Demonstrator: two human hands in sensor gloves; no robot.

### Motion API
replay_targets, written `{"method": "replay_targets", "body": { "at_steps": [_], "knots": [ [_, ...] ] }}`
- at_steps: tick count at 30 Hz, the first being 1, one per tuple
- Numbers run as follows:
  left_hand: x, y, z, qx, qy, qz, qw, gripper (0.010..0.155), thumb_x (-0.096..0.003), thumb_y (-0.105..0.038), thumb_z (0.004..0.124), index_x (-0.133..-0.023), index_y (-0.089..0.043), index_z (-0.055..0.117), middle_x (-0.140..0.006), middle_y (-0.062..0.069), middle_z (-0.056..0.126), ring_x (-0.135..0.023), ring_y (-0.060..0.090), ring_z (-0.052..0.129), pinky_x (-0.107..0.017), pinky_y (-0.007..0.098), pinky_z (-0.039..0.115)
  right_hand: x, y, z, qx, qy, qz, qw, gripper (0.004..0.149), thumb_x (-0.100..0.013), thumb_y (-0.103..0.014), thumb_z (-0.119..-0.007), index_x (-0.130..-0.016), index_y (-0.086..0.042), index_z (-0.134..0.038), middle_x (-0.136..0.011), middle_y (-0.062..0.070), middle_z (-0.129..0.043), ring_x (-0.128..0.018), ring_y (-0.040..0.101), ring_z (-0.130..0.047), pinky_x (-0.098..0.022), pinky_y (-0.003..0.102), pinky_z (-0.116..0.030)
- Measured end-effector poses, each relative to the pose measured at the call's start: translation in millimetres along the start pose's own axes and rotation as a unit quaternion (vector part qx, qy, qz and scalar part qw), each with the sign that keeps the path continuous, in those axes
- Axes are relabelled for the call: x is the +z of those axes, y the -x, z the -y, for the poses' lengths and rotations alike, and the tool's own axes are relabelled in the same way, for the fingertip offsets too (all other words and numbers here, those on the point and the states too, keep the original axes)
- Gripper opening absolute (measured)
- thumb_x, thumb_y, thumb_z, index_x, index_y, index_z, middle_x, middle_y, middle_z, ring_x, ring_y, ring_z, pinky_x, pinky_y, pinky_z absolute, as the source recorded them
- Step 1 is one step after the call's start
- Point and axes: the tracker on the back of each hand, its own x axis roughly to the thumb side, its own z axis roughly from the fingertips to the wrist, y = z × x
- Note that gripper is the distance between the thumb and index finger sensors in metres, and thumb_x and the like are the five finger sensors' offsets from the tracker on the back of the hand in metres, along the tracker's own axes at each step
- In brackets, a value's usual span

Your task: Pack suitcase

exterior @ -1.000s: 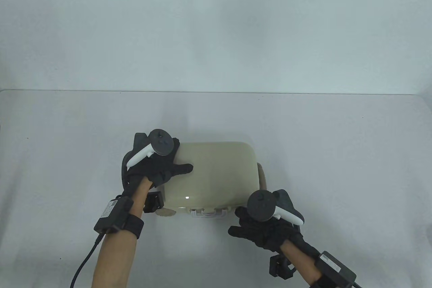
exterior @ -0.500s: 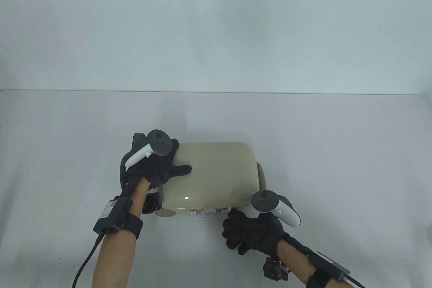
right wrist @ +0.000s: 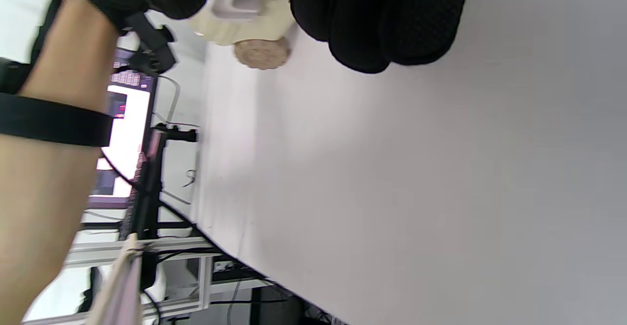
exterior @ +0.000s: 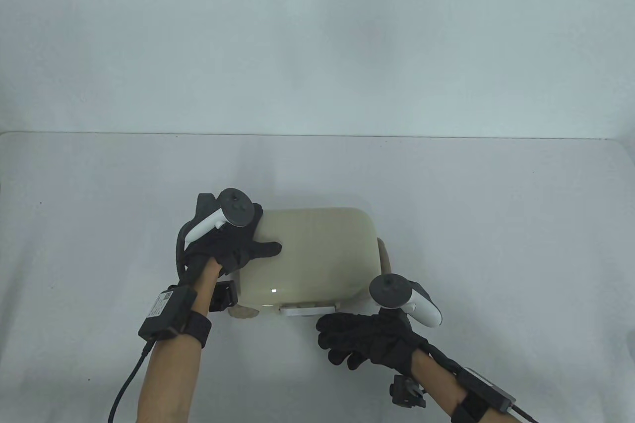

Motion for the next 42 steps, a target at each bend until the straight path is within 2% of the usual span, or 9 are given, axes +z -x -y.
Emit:
{"method": "replay_targets", "body": {
  "at_steps": [6, 8, 11, 14, 16, 21, 30, 36, 42],
  "knots": [
    [-0.3, 0.3, -0.3, 0.003, 0.002, 0.001, 1.0, 0.103, -0.0394, -0.071, 0.068, -0.114, -0.026, 0.014, -0.122, 0.015, 0.014, -0.114, 0.046, 0.031, -0.081, 0.057, 0.043, 3.5, -10.1, -5.4, 0.061, 0.021, -0.002, 0.998, 0.078, -0.058, -0.055, -0.063, -0.113, -0.015, -0.025, -0.115, 0.008, -0.056, -0.093, 0.031, -0.083, -0.062, 0.042, -0.08],
    [-0.1, 0.3, -0.1, 0.004, 0.002, 0.0, 1.0, 0.103, -0.0393, -0.071, 0.068, -0.114, -0.026, 0.014, -0.122, 0.015, 0.014, -0.114, 0.046, 0.031, -0.081, 0.057, 0.043, 7.7, -20.9, -7.9, 0.131, 0.051, -0.007, 0.99, 0.072, -0.058, -0.054, -0.065, -0.112, -0.014, -0.04, -0.111, 0.009, -0.065, -0.09, 0.032, -0.085, -0.06, 0.042, -0.081],
    [-0.3, 1.2, 0.4, 0.011, 0.002, 0.002, 1.0, 0.103, -0.0394, -0.071, 0.069, -0.114, -0.026, 0.014, -0.122, 0.015, 0.013, -0.114, 0.046, 0.03, -0.081, 0.057, 0.043, 22.1, -53.5, -21.6, 0.309, 0.13, 0.02, 0.942, 0.066, -0.056, -0.052, -0.066, -0.109, -0.016, -0.05, -0.105, 0.008, -0.073, -0.085, 0.029, -0.089, -0.057, 0.038, -0.084],
    [-0.4, 1.0, -0.1, 0.009, 0.003, 0.002, 1.0, 0.103, -0.0392, -0.071, 0.069, -0.114, -0.026, 0.014, -0.122, 0.016, 0.014, -0.114, 0.046, 0.03, -0.081, 0.057, 0.043, 29.7, -80.7, -42.8, 0.467, 0.23, 0.045, 0.853, 0.067, -0.054, -0.052, -0.067, -0.11, -0.02, -0.046, -0.109, 0.005, -0.067, -0.092, 0.026, -0.084, -0.063, 0.036, -0.081],
    [-0.4, 1.3, 0.0, 0.01, 0.003, 0.001, 1.0, 0.103, -0.0392, -0.071, 0.069, -0.114, -0.026, 0.014, -0.122, 0.015, 0.013, -0.114, 0.046, 0.03, -0.081, 0.058, 0.043, 20.5, -87.3, -55.6, 0.551, 0.274, 0.039, 0.787, 0.073, -0.054, -0.051, -0.067, -0.112, -0.019, -0.037, -0.115, 0.007, -0.056, -0.101, 0.033, -0.071, -0.072, 0.046, -0.07],
    [-0.2, 1.8, 0.3, 0.014, 0.005, 0.001, 1.0, 0.103, -0.0393, -0.071, 0.069, -0.114, -0.027, 0.014, -0.122, 0.015, 0.012, -0.114, 0.045, 0.029, -0.081, 0.057, 0.042, -24.8, -70.0, -72.2, 0.753, 0.291, -0.011, 0.591, 0.098, -0.048, -0.061, -0.066, -0.111, -0.011, -0.01, -0.121, 0.017, -0.025, -0.11, 0.051, -0.044, -0.074, 0.067, -0.052],
    [-0.7, 3.1, 0.0, 0.015, 0.005, 0.009, 1.0, 0.103, -0.0396, -0.071, 0.069, -0.114, -0.026, 0.014, -0.122, 0.016, 0.013, -0.114, 0.046, 0.03, -0.081, 0.058, 0.044, -69.0, -37.3, -71.1, 0.84, 0.327, -0.004, 0.433, 0.109, -0.047, -0.06, -0.07, -0.103, -0.01, 0.009, -0.117, 0.021, -0.01, -0.108, 0.056, -0.045, -0.073, 0.067, -0.055],
    [-0.8, 3.7, -0.4, 0.013, 0.007, 0.01, 1.0, 0.103, -0.0397, -0.071, 0.068, -0.114, -0.026, 0.014, -0.122, 0.016, 0.013, -0.114, 0.046, 0.031, -0.081, 0.058, 0.045, -67.5, -39.3, -68.5, 0.836, 0.312, -0.007, 0.451, 0.1, -0.049, -0.062, -0.061, -0.103, -0.013, 0.009, -0.118, 0.018, -0.01, -0.109, 0.053, -0.045, -0.076, 0.064, -0.055],
    [-1.0, 5.5, 0.0, 0.019, 0.004, 0.017, 1.0, 0.103, -0.04, -0.071, 0.069, -0.114, -0.026, 0.014, -0.122, 0.016, 0.013, -0.114, 0.047, 0.03, -0.081, 0.058, 0.045, -55.4, -53.8, -58.6, 0.797, 0.296, -0.007, 0.526, 0.072, -0.052, -0.057, -0.04, -0.103, -0.029, 0.004, -0.12, 0.006, -0.01, -0.114, 0.044, -0.04, -0.081, 0.059, -0.049]
  ]
}}
